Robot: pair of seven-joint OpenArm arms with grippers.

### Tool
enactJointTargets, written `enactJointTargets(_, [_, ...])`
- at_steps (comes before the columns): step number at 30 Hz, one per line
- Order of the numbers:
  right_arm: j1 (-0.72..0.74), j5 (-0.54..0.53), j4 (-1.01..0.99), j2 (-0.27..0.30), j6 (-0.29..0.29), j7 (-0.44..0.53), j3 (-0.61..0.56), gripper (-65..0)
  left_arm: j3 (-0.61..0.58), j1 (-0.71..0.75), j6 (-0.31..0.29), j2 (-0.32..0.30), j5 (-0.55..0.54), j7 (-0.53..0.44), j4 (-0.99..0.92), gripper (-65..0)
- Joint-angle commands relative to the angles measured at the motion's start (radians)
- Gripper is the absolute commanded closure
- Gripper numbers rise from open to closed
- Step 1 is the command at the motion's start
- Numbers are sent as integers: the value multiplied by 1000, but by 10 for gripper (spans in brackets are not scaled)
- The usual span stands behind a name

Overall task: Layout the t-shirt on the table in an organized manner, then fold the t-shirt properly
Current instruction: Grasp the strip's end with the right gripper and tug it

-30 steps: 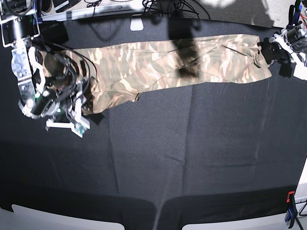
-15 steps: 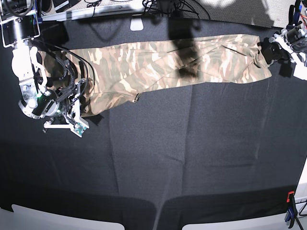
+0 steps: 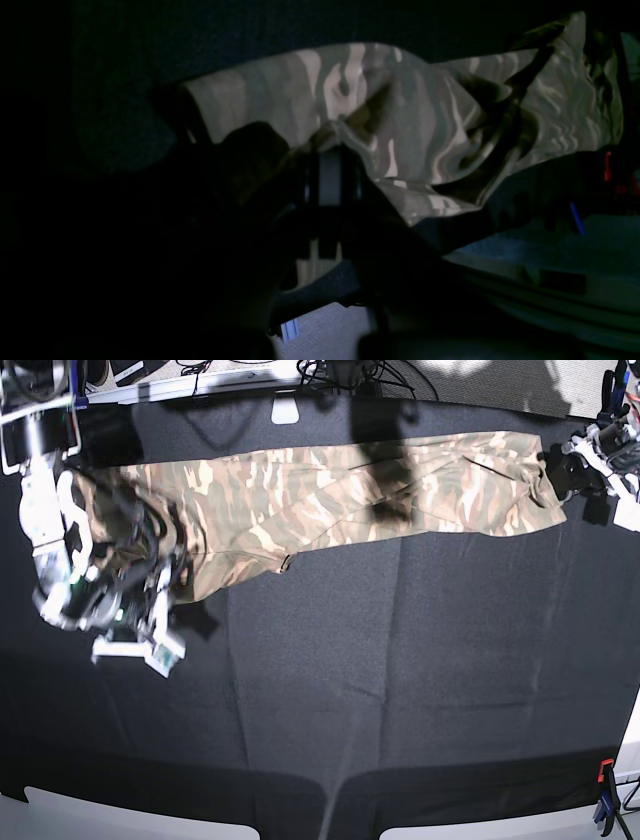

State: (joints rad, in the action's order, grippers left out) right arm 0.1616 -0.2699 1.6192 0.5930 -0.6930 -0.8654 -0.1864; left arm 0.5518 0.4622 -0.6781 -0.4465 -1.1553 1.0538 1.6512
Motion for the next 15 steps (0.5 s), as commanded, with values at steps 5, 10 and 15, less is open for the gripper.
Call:
enactJointTargets(5, [22, -145, 12, 14, -5, -112, 9, -57, 10, 0, -3, -19, -24, -14, 15, 0])
enactJointTargets(10, [21, -187, -30, 13, -5, -53, 9, -267, 10, 0, -3, -19, -24, -14, 15, 0])
enactJointTargets(15, [21, -177, -138, 12, -5, 5, 9, -266, 10, 1, -3, -19, -24, -14, 15, 0])
